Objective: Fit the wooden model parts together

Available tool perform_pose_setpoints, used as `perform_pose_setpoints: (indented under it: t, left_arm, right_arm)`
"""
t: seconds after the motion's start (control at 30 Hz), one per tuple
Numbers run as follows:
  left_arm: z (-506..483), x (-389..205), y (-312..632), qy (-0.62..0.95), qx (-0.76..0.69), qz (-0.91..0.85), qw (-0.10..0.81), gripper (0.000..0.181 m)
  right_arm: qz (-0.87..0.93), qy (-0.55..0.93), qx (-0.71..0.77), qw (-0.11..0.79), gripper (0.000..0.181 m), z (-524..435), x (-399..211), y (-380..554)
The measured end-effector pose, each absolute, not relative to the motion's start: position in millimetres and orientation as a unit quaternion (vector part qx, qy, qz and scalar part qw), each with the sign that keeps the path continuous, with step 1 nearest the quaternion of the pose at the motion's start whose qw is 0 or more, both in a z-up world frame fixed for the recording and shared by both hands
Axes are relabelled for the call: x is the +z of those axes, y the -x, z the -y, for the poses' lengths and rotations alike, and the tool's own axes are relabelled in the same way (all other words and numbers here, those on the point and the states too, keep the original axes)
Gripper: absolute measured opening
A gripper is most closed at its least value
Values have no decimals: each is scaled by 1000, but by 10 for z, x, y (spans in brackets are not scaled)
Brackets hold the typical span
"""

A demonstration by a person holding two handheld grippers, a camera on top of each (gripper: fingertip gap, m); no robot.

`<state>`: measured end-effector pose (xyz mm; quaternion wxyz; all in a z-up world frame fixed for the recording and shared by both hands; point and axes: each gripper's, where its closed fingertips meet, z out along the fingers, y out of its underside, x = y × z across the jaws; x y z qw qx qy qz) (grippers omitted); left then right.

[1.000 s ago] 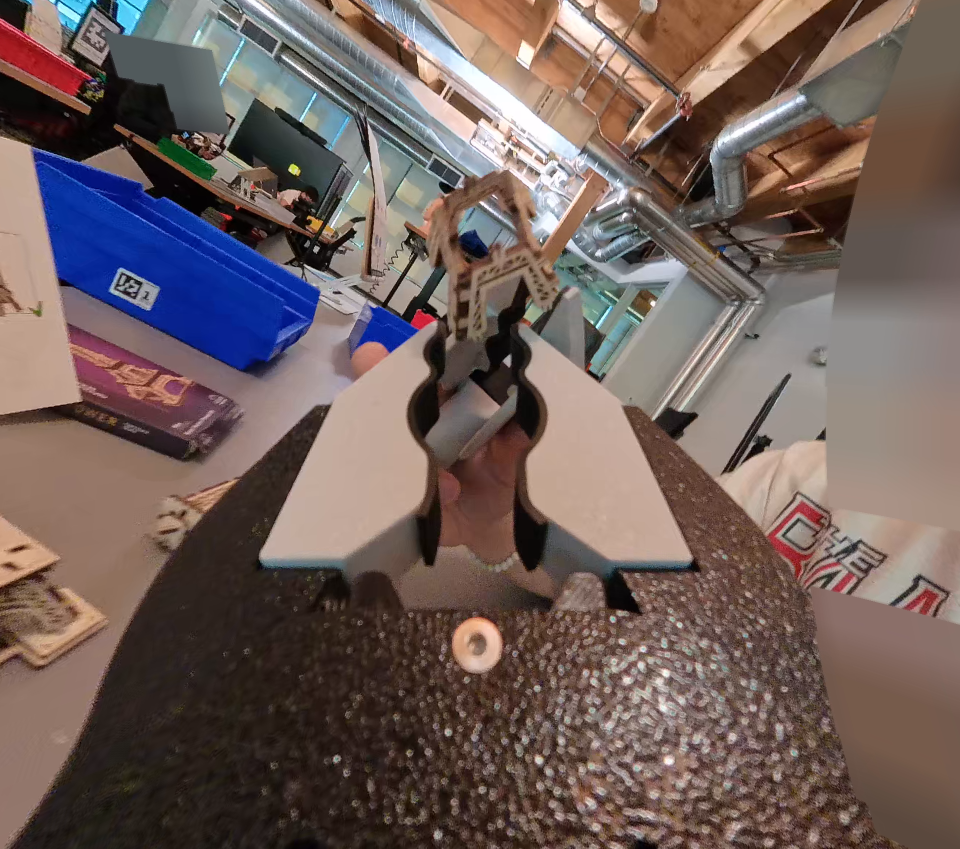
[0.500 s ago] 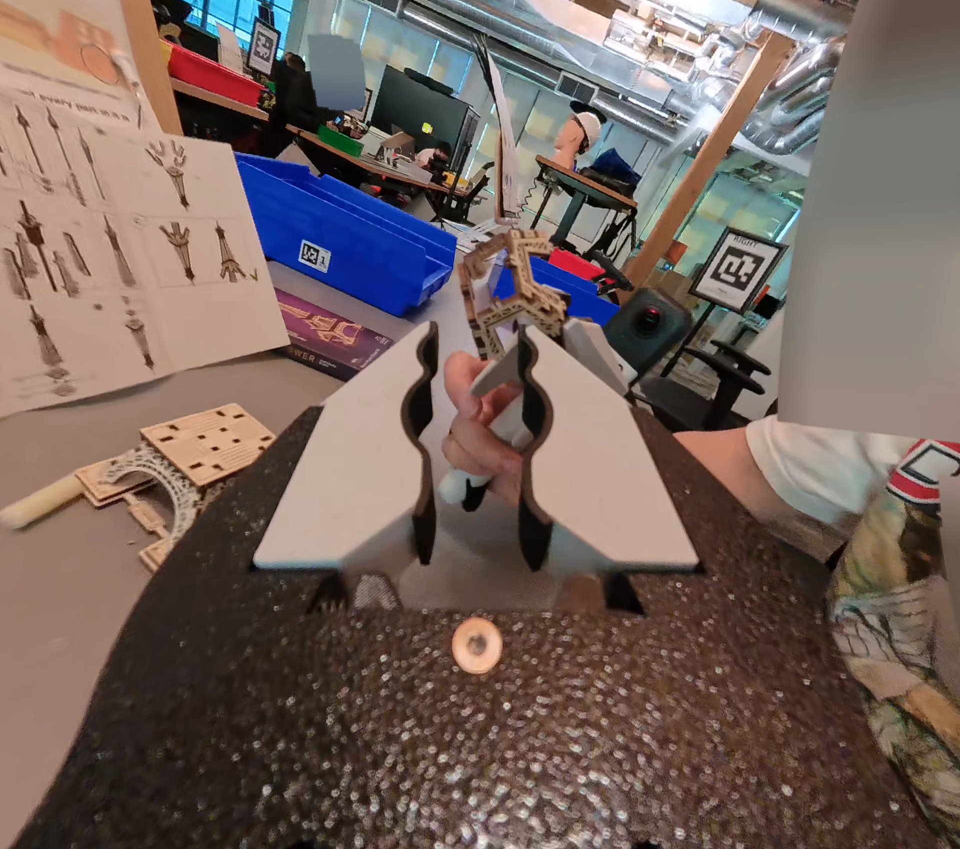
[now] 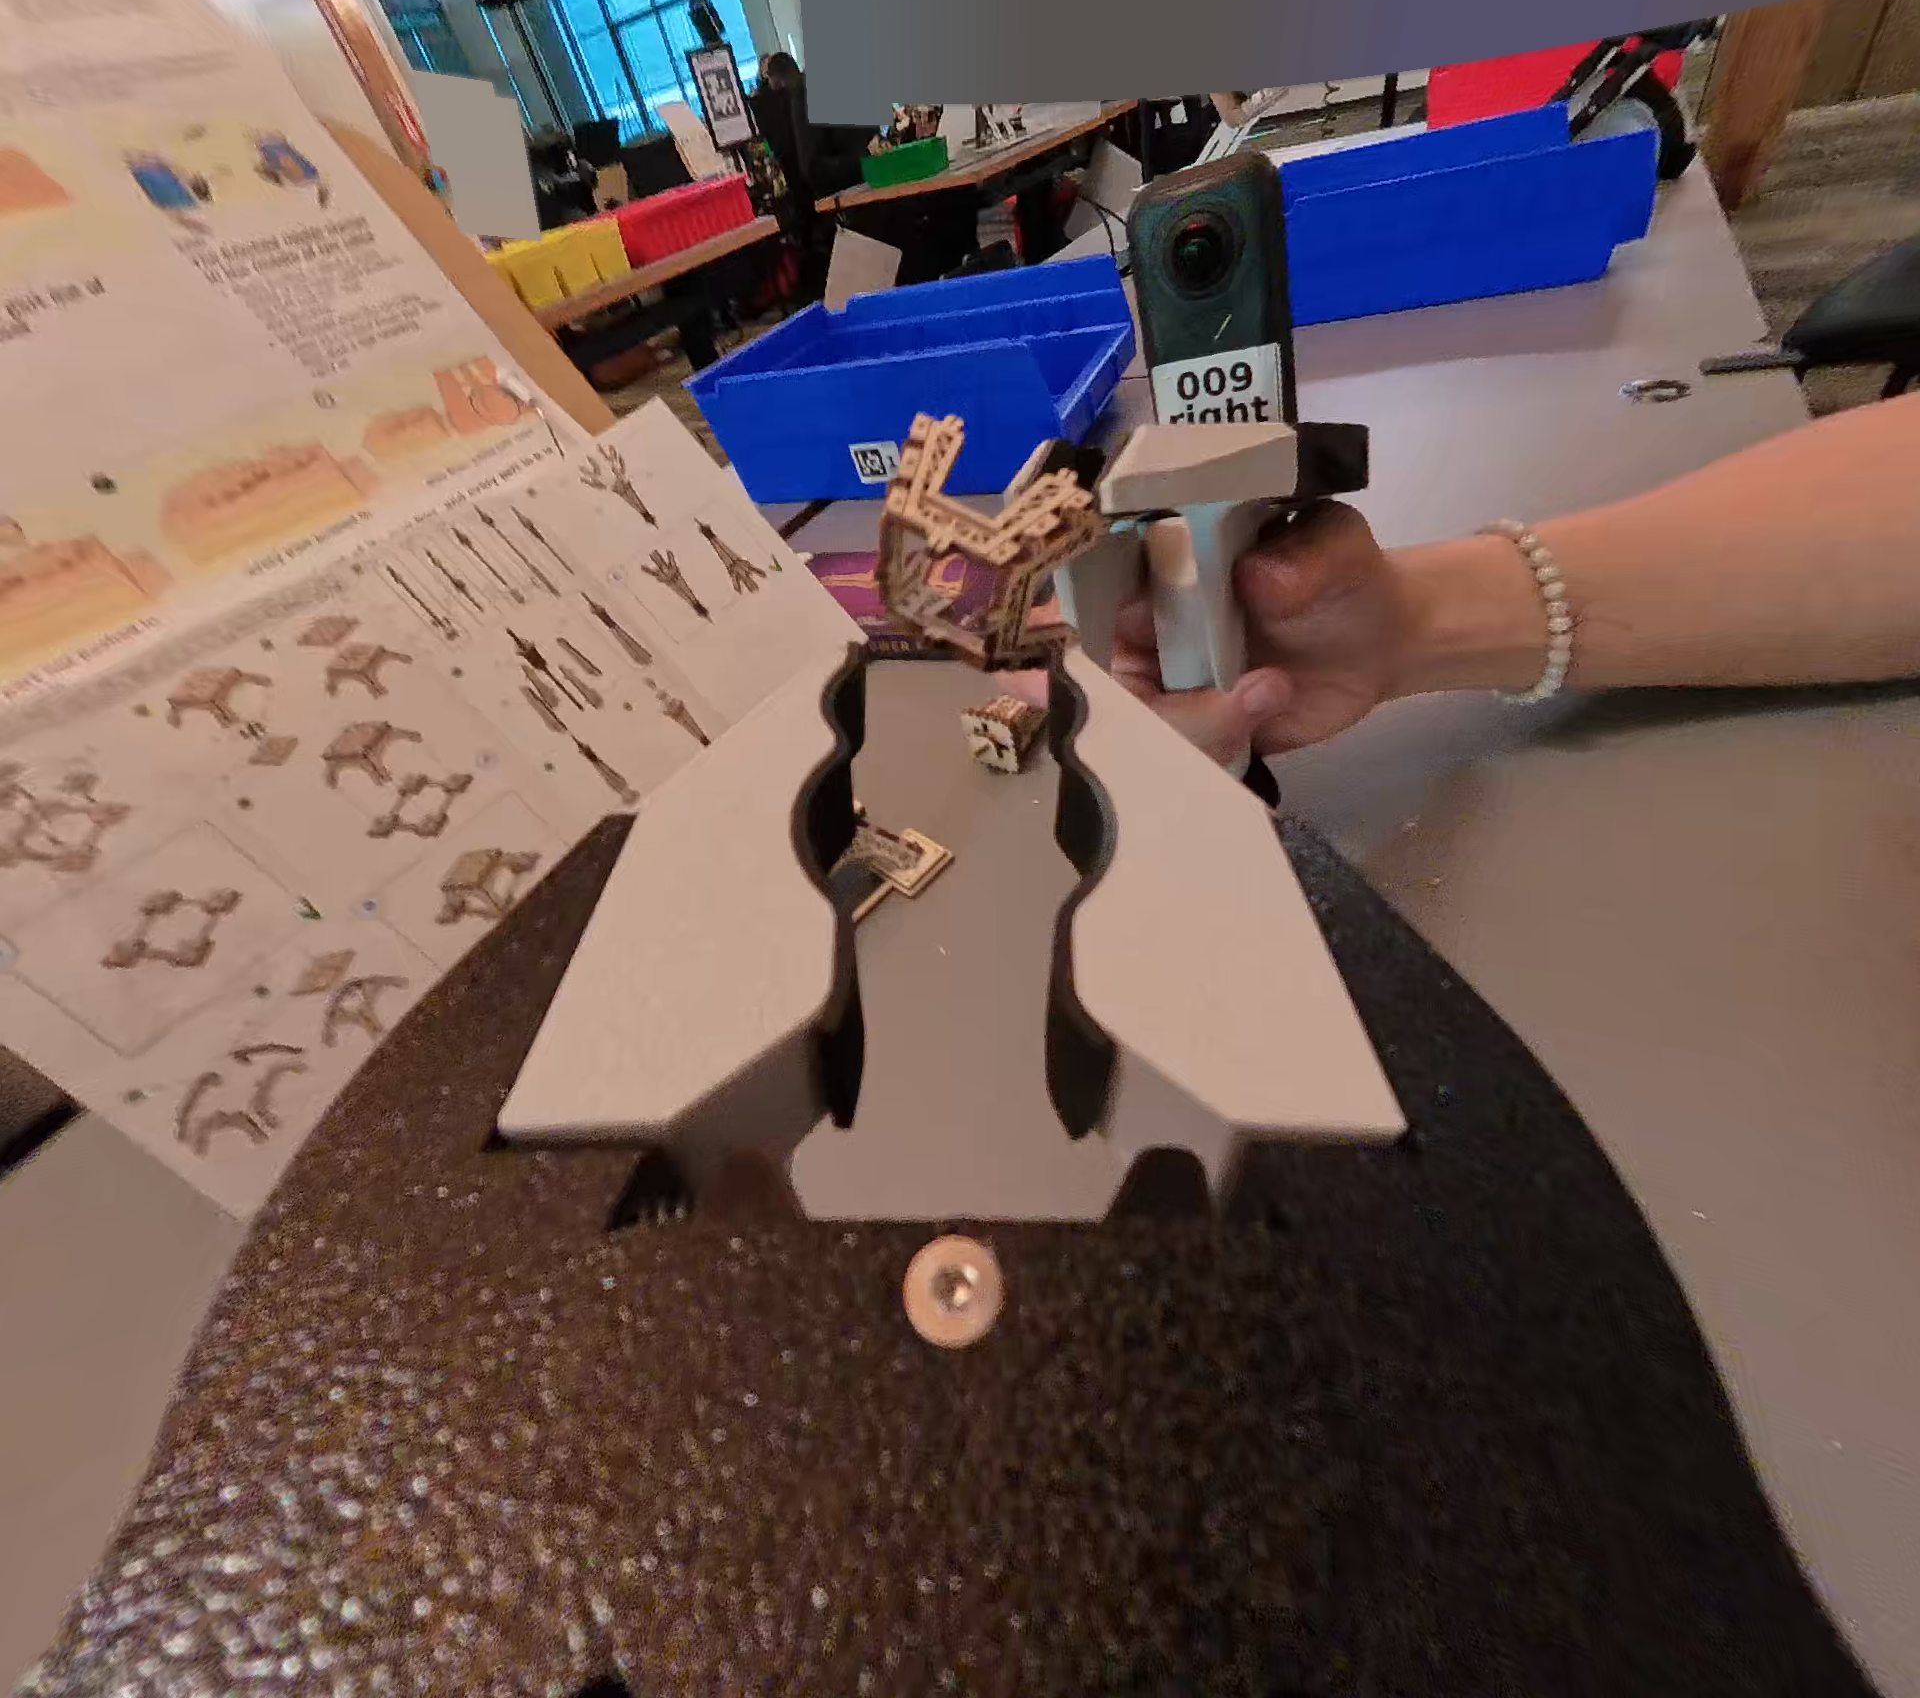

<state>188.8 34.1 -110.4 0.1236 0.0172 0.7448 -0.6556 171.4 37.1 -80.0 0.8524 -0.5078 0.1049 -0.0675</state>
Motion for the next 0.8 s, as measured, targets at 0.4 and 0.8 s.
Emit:
perform_pose_setpoints:
  t: [0.4,0.8]
  left_arm:
    - [-320,-904,-1733,-61,-631,-756,163,26]
    - [-299,-882,-1602,-55,-682,-728,47,6]
  right_arm:
    - [-91,507,-62,855,8,-247,-749,-1674]
    - [-73,508,-34,857,8,-340,-744,-1566]
